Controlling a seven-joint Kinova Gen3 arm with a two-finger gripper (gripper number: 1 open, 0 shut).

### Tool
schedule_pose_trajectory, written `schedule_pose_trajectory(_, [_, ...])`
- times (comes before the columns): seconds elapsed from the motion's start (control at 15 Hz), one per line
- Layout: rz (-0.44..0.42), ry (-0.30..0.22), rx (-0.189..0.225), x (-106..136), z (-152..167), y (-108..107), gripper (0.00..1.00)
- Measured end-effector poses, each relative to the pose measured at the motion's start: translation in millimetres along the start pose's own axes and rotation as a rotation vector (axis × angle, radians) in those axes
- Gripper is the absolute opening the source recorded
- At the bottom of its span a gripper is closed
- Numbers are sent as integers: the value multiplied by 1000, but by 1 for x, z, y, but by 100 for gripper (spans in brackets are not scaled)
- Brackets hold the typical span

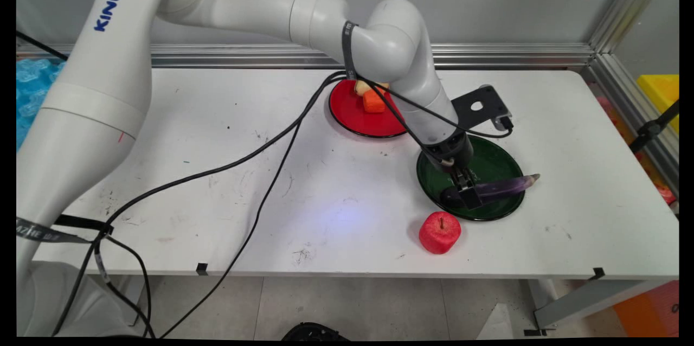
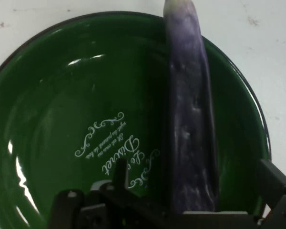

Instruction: Pick up the eggplant from the green plate, then place the picked object on the red plate

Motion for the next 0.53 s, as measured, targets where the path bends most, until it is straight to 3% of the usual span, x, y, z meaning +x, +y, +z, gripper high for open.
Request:
schedule_pose_trajectory(0.13, [2, 2, -2, -2, 6, -1, 100])
schedule_pose_trajectory(0.2, [3, 3, -4, -2, 8, -1, 0])
schedule_pose_trajectory(0.53, [3, 9, -10, -5, 14, -2, 0])
